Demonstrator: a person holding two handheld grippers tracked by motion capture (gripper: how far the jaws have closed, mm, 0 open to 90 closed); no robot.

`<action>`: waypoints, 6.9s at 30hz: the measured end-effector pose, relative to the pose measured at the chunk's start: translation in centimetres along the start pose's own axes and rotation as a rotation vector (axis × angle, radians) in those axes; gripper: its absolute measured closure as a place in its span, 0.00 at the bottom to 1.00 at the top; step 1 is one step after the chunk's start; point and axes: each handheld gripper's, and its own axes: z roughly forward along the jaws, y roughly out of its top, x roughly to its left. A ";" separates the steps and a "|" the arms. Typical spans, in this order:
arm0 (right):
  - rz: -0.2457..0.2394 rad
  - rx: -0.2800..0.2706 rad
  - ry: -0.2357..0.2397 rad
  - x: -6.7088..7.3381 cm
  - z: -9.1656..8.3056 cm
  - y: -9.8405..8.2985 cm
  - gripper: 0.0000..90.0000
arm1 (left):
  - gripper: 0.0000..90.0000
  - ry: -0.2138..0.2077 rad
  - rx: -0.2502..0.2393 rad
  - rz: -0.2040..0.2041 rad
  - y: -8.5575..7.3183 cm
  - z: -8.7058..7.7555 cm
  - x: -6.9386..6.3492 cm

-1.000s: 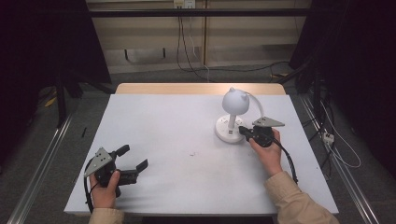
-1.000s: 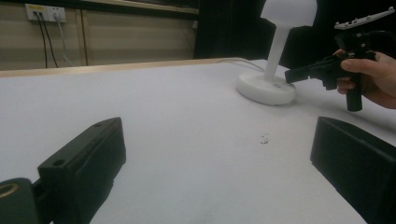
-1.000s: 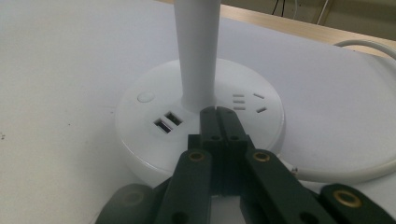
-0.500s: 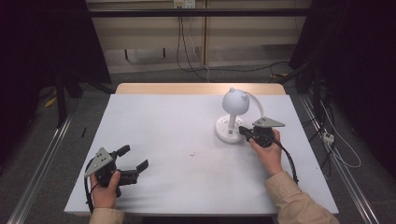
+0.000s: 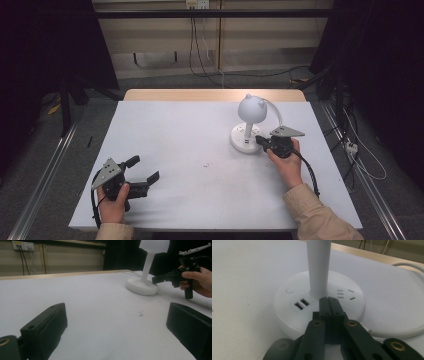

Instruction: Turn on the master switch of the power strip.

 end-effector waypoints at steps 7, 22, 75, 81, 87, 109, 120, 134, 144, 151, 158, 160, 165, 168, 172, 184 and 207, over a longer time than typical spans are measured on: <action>0.011 -0.001 0.004 -0.1 0.0 0.0 1.00 | 0.03 -0.002 0.000 0.001 0.0 0.1 0.0; 0.021 -0.003 0.008 -0.1 0.0 -0.1 1.00 | 0.03 -0.003 0.001 0.002 0.0 0.1 -0.1; 0.033 -0.001 -0.007 0.1 0.0 -0.2 1.00 | 0.03 -0.003 0.000 0.005 0.0 0.0 0.0; 0.029 0.003 -0.014 0.2 0.0 -0.1 1.00 | 0.03 -0.003 0.001 0.005 0.0 0.0 0.0; 0.026 0.005 -0.016 0.2 0.1 -0.1 1.00 | 0.03 -0.003 -0.001 0.003 0.0 0.1 0.0; 0.037 0.012 -0.017 0.2 0.1 -0.1 1.00 | 0.03 -0.006 0.006 0.004 -0.1 0.2 -0.1; 0.021 0.020 -0.017 0.5 0.1 0.0 1.00 | 0.03 -0.004 0.007 0.001 -0.2 0.1 -0.1; 0.021 0.021 -0.006 0.4 0.2 0.0 1.00 | 0.03 -0.003 0.007 0.001 -0.2 0.1 0.0; 0.044 0.004 0.004 0.3 0.0 0.2 1.00 | 0.03 -0.005 0.004 -0.002 -0.1 0.1 0.1; 0.058 -0.021 0.028 0.6 -0.2 0.3 0.90 | 0.03 -0.002 -0.002 0.000 0.0 0.0 0.1; 0.089 -0.032 0.036 0.7 -0.4 0.3 0.74 | 0.03 0.000 0.000 -0.004 -0.1 -0.1 0.1; 0.098 -0.033 0.043 0.8 -0.5 0.3 0.68 | 0.03 -0.001 0.000 -0.002 -0.1 -0.1 0.2; 0.109 -0.030 0.046 0.9 -0.8 0.2 0.55 | 0.03 -0.002 -0.003 -0.002 0.0 -0.1 0.1; 0.118 -0.028 0.041 0.9 -1.1 0.0 0.48 | 0.03 0.000 -0.004 -0.003 0.0 -0.1 0.1; 0.121 -0.031 0.045 1.0 -1.7 -0.3 0.38 | 0.03 -0.006 -0.003 -0.004 0.0 0.1 0.1; 0.109 -0.047 0.085 1.9 -4.0 -0.9 0.19 | 0.03 -0.009 0.001 -0.002 0.0 0.3 0.0; 0.087 -0.081 0.085 2.0 -8.9 -3.3 0.16 | 0.03 -0.006 -0.001 -0.004 0.0 0.3 -0.1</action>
